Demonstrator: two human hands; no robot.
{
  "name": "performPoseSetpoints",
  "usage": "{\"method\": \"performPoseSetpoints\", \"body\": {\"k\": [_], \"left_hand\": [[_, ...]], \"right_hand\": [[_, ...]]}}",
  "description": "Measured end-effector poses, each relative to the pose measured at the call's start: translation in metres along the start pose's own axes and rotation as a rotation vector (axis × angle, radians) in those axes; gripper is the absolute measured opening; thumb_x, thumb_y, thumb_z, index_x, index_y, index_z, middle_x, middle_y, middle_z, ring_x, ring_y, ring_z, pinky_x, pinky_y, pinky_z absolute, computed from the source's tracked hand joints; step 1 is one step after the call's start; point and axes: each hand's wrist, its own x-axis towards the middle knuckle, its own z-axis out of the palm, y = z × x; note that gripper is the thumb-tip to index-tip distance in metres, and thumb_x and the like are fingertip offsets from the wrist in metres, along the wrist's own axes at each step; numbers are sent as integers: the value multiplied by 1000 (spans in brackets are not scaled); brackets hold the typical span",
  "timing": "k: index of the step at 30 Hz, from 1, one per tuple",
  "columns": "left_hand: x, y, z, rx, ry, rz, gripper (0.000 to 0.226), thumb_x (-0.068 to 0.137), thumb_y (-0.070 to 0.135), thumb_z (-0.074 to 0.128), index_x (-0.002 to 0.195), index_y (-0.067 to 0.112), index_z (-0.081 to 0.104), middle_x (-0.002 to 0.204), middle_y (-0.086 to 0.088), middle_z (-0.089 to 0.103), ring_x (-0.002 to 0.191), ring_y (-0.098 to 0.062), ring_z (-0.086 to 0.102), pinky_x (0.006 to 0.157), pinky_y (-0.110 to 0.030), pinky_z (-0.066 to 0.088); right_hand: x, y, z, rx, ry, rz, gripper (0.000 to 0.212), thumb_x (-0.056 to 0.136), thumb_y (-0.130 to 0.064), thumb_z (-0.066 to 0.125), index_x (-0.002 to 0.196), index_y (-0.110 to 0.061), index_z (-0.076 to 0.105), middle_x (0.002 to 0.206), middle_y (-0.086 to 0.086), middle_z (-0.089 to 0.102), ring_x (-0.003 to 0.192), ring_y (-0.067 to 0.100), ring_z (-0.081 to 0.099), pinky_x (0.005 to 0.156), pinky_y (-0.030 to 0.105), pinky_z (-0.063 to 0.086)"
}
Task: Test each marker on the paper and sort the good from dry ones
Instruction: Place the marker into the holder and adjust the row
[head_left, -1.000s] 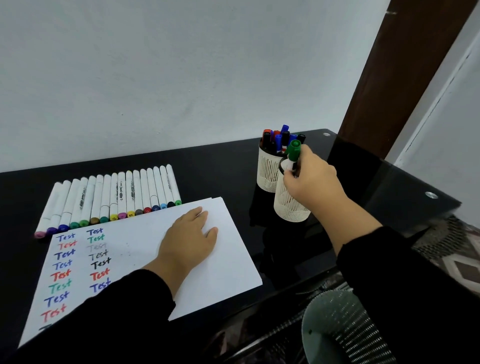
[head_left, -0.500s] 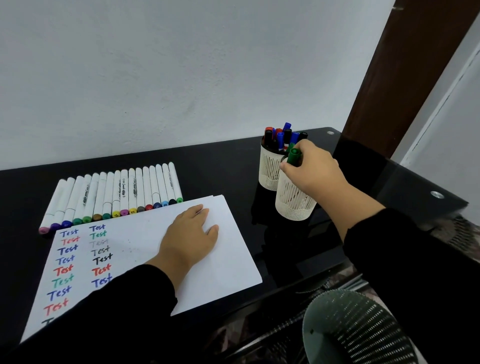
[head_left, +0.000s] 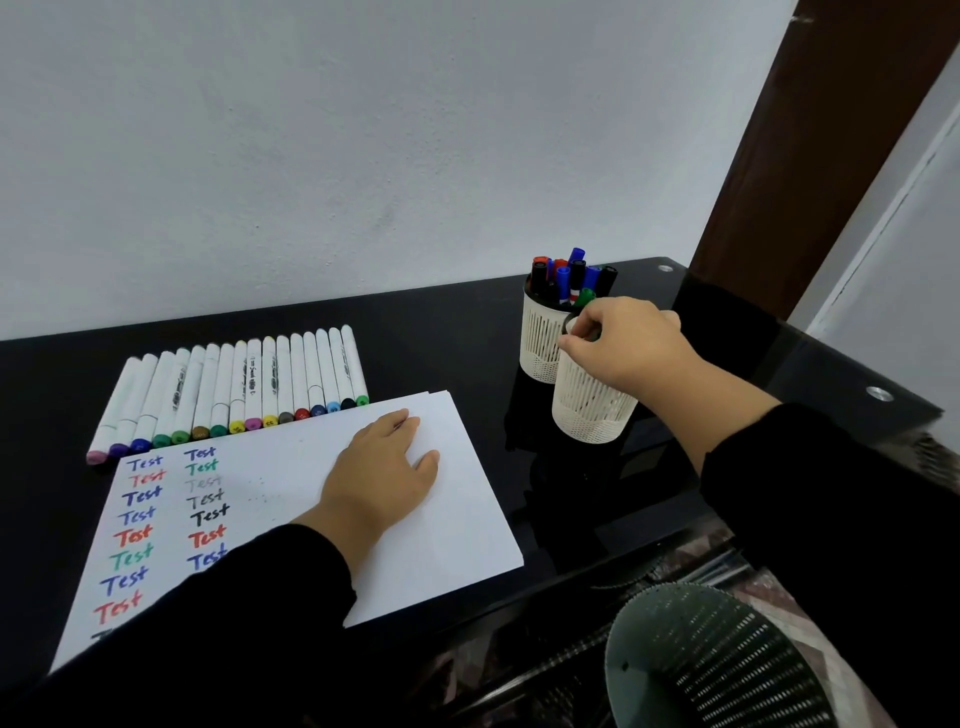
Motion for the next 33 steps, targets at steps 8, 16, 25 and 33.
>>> {"method": "performPoseSetpoints", "body": {"k": [8,16,25,33], "left_hand": [[6,1,-15,23,-120,-1,62,96,49,36,149,21,21,155,8,16,142,-14,18,114,-32,20],[-11,-33,-32,22,-85,-83,65,95,54,33,150,24,15,157,9,7,144,-13,9,115,-34,14],[-26,-71,-36,50,-3,-122,66,94,53,34,150,25,15,157,11,4,143,-12,7,114,-30,10],[-28,-78,-30,8,72,-79,66,94,53,35,150,26,14,157,13,3,142,-9,6,113,-25,9]], "right_hand": [[-7,-6,-7,-71,60,-153,21,95,-38,49,98,-23,63,101,-5,57,104,18,52,98,37,27],[-8,-43,-2,-41,96,-362,23,94,-40,49,101,-22,62,99,-5,57,101,15,50,93,34,32],[2,-96,54,65,-32,-513,21,94,-39,52,100,-23,62,89,-9,50,90,9,45,93,29,34],[26,-119,110,80,-116,-577,28,94,-37,52,117,-23,58,92,-11,48,91,7,44,93,28,34]]}}
